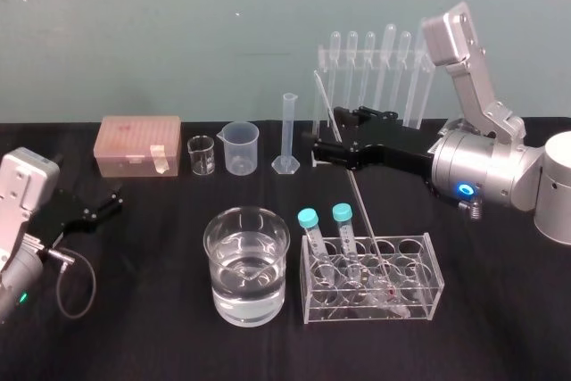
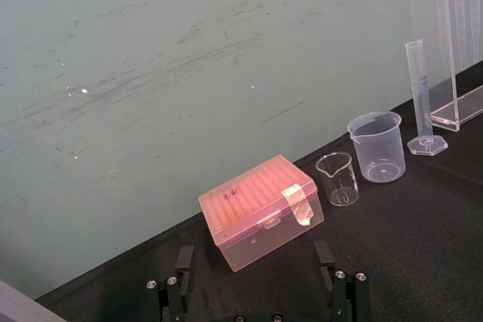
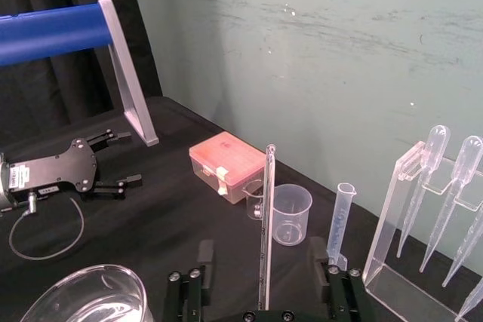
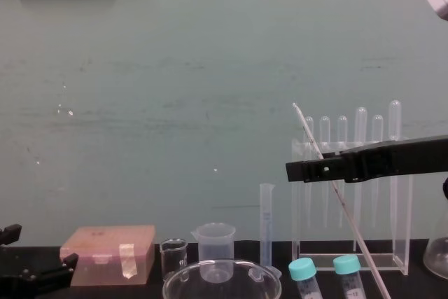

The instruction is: Hold the thermometer with one hand and immerse one end into the beaker, then reinsert it into the test tube rack.

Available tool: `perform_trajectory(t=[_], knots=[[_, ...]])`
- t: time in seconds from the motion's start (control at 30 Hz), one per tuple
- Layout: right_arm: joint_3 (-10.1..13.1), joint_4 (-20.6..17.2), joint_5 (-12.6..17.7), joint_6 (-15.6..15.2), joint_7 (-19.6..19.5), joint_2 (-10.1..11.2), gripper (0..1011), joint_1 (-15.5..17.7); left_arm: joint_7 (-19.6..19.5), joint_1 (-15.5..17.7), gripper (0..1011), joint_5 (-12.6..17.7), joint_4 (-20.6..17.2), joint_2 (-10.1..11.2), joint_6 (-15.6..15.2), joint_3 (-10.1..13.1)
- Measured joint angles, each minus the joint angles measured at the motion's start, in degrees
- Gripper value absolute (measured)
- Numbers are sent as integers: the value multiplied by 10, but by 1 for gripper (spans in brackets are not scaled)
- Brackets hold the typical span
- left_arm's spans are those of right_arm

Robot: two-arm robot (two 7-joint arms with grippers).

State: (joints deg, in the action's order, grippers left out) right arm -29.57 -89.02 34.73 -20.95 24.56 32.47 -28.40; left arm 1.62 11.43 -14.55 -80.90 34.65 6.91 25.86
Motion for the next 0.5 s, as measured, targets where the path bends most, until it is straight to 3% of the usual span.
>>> perform_trajectory(t=[0.27,0.5], knots=[[1,0,1,0,0,0,596,0,0,0,1008,0,0,0,0,0],[1,-1,2,0,0,1,330,1,0,0,1008,0,0,0,0,0]])
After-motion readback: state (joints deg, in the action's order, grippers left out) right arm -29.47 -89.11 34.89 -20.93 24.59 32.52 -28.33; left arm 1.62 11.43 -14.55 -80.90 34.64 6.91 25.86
